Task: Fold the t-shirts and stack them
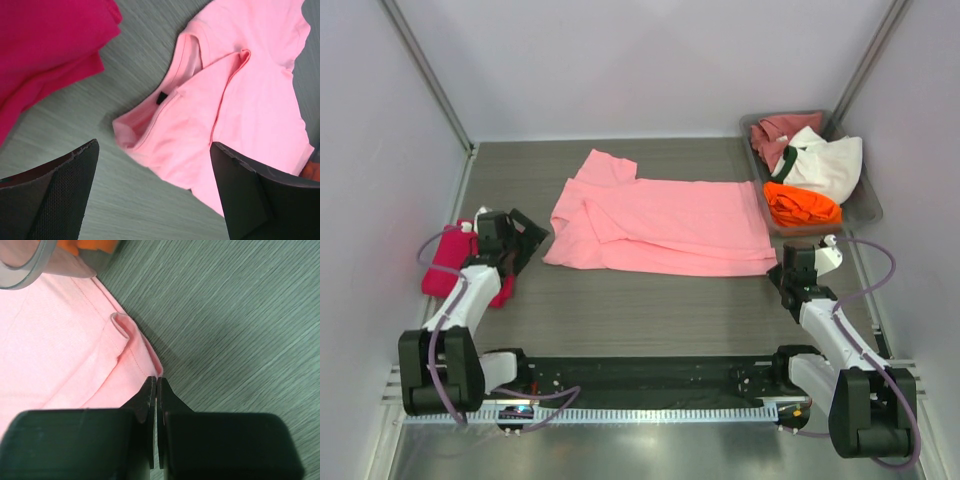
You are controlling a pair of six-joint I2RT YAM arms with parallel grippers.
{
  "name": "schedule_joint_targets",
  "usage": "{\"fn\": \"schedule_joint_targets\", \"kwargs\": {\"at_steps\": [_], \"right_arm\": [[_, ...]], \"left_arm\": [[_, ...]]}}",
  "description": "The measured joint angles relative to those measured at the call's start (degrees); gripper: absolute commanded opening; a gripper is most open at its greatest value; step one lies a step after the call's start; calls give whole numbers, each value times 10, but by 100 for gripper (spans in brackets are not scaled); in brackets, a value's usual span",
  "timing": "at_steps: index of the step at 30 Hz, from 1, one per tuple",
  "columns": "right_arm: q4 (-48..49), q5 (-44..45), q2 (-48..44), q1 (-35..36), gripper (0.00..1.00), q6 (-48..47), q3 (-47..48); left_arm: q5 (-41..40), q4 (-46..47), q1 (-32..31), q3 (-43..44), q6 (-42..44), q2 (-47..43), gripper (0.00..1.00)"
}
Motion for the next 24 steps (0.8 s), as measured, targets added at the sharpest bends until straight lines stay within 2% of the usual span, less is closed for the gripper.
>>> {"fn": "schedule_joint_targets", "kwargs": {"at_steps": [7,15,24], "right_arm": [[3,2,-10,0,1,0,-10],[4,2,-21,0,1,3,-15],[4,3,-38,0,1,7,-26]], "left_arm": [[-14,-8,-26,-52,-50,-64,86],[-37,24,-93,-67,-92,-36,79],[-79,89,-107,-84,-118,2,72]]}}
